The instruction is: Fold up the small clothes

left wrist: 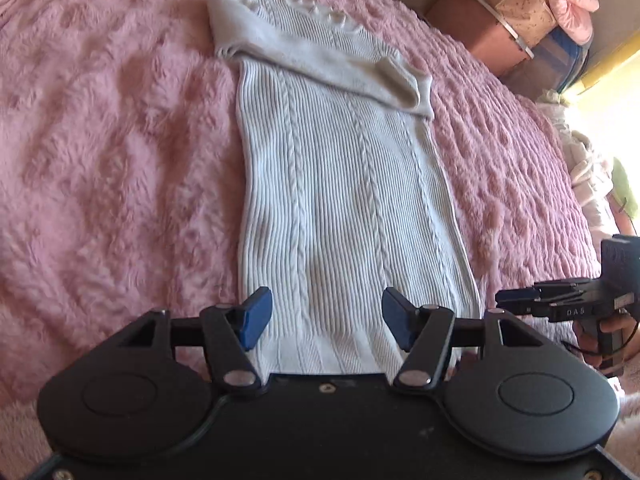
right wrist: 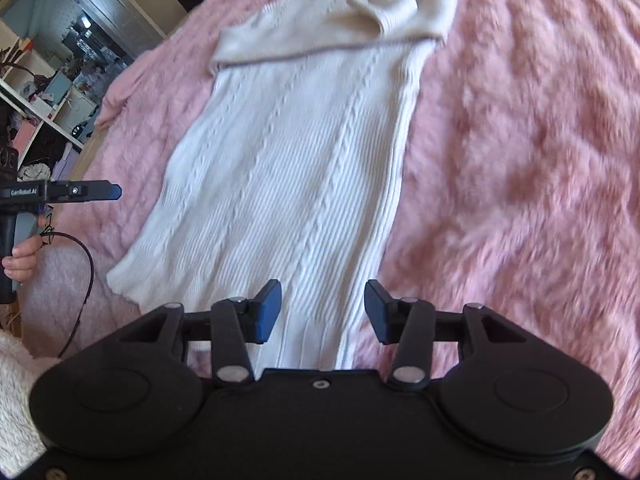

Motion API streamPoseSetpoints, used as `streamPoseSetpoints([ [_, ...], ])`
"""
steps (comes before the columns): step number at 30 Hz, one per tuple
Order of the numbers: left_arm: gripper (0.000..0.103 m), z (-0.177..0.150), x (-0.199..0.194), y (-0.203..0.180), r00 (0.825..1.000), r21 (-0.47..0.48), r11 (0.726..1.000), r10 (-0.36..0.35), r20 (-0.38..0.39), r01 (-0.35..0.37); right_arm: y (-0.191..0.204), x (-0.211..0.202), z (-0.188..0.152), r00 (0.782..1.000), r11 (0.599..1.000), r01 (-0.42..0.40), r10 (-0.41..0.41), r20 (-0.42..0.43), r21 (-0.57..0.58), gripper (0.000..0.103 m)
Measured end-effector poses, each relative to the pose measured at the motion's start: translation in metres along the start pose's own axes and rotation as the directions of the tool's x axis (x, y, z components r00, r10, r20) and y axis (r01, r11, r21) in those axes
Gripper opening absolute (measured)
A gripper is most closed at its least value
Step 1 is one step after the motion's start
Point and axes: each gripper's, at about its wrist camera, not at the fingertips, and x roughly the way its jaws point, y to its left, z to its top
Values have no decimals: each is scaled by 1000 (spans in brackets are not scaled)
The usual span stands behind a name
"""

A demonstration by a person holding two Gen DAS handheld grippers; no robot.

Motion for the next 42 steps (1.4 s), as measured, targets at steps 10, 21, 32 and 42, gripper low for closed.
streamPoseSetpoints([
  [10, 57, -23, 21, 35, 987, -61, 997, 46, -156, -56, 5, 22, -16, 994, 999, 40, -37, -103, 25, 47],
  [21, 52, -23, 45, 45, 960, -98, 995, -46, -276, 19, 6, 39, -14, 982, 998, 26, -15, -187, 57, 47],
  [32, 6, -17, 65, 58, 927, -218, 971, -174, -334, 103, -8, 53, -11, 967, 988, -7, 46, -250, 156, 10],
  [42, 6, -2, 40, 53, 917, -254, 934, -314, -246, 252, -19, 24, -5, 963, 936, -182, 231, -136, 301, 8],
])
